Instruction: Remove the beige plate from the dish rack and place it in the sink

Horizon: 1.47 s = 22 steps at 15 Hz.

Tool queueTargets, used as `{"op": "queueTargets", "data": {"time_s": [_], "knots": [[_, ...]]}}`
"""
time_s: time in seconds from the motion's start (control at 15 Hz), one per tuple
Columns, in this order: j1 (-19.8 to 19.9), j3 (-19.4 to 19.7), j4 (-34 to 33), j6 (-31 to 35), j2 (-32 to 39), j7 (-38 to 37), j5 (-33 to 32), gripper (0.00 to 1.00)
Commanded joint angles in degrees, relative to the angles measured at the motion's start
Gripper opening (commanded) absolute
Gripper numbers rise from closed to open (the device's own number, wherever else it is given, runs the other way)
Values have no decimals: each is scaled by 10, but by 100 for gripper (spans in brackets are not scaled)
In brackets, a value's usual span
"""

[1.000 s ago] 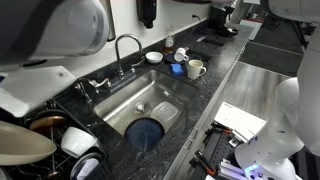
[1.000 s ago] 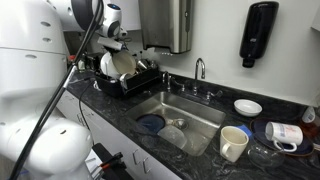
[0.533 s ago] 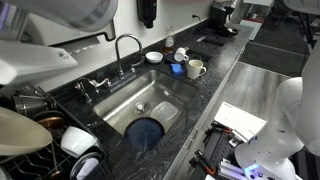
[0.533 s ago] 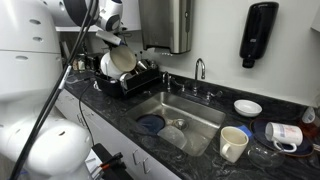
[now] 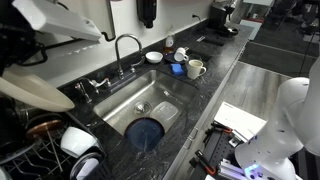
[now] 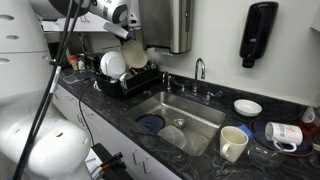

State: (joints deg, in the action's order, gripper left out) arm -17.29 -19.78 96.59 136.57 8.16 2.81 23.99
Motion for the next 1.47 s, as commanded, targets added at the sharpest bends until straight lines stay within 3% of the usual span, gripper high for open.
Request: {"op": "queueTargets", "data": {"time_s": [0.0, 0.27, 0.53, 0.93, 1.4], "knots": [[0, 20, 46, -24, -42, -65, -57, 1], [-1, 32, 64, -109, -54, -152, -157, 1], [2, 40, 80, -195, -63, -199, -196, 1], [0, 48, 134, -168, -60, -314, -296, 1], [4, 60, 198, -120, -35, -410, -327, 1]]}}
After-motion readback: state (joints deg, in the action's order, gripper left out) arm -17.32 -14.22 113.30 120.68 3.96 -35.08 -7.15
